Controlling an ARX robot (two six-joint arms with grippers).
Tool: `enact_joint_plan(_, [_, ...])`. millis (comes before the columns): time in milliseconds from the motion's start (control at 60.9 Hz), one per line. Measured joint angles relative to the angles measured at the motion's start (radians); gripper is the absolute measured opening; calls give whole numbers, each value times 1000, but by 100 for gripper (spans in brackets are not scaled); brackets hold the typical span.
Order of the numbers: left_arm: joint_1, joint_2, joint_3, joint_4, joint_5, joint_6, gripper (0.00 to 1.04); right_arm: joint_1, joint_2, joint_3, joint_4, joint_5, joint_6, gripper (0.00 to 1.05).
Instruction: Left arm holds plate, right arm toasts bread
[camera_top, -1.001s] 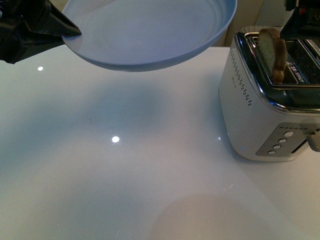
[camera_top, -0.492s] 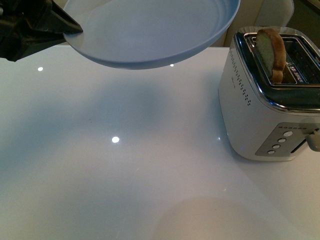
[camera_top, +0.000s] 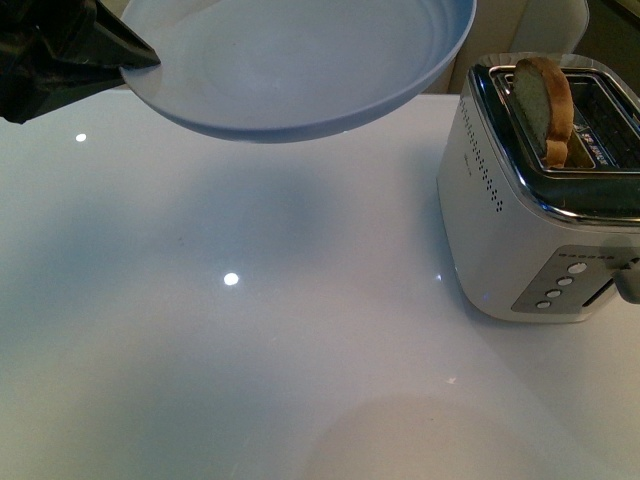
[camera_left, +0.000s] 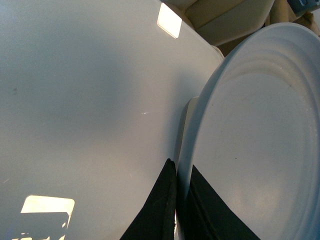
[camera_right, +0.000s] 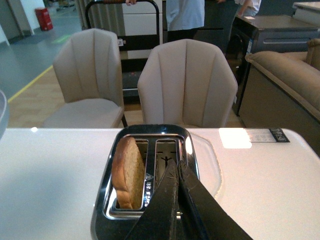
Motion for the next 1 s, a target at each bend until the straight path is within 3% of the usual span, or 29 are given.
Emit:
enact_joint_plan(98, [0, -2, -5, -1, 0, 5, 3, -32, -50, -34, -16, -4, 0, 2])
enact_joint_plan(1001, [-6, -4, -11, -1, -3, 4, 3, -33, -452, -156, -270, -9, 0, 2])
